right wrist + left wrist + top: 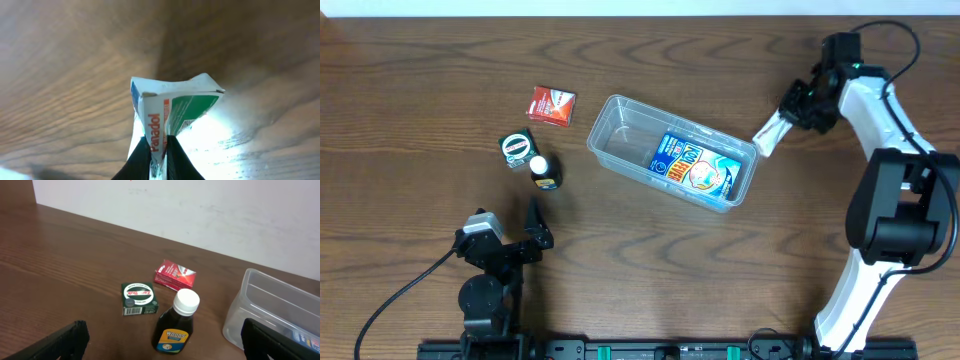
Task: Pack container
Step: 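Swing the Panadol box over the container interior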
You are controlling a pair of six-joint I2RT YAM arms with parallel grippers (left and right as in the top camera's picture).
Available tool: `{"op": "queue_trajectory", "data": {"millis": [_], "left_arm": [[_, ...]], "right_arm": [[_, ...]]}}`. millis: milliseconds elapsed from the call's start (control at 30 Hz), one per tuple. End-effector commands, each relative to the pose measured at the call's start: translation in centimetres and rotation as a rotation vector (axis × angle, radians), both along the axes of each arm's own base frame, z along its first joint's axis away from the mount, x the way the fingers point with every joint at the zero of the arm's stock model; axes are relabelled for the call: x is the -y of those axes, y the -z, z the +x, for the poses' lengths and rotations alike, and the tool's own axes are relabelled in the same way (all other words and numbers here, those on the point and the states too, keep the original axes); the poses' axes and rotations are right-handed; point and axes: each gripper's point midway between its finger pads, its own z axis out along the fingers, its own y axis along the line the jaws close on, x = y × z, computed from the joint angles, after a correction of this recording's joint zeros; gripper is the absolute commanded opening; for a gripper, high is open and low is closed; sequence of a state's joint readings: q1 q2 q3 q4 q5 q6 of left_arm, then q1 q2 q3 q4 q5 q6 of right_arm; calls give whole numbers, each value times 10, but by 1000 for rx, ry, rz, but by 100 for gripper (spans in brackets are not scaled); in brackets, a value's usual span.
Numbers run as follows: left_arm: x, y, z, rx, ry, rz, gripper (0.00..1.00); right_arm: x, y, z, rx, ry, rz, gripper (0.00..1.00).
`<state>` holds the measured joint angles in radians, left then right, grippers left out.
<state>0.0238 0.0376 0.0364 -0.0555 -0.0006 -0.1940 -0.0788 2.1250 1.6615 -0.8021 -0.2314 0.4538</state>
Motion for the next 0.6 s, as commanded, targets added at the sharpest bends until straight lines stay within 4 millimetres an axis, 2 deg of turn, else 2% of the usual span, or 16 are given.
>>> {"op": "queue_trajectory", "data": {"millis": [0,133,233,300,367,433,567], "left_arm": [[-3,20,0,-50,-14,7,98],[-3,20,0,-50,-14,7,98],[-3,20,0,-50,-14,7,98],[-3,20,0,-50,-14,7,98],[-3,20,0,-50,-14,7,98],[-3,20,0,-50,-14,7,98],[-3,20,0,-50,-14,7,98]], "right_arm": [[-2,-89,24,222,-160,-43,6],[-21,-158,19,370,-352,-90,1],[-46,-198,6,478,-516,-111,1],[-67,-215,-8,535,-644,-118,1],[-90,-227,-25,574,-777,-128,1],[-116,-231,-44,592,-932,-149,1],[-155,-219,-76,574,-1213,-207,1]]}}
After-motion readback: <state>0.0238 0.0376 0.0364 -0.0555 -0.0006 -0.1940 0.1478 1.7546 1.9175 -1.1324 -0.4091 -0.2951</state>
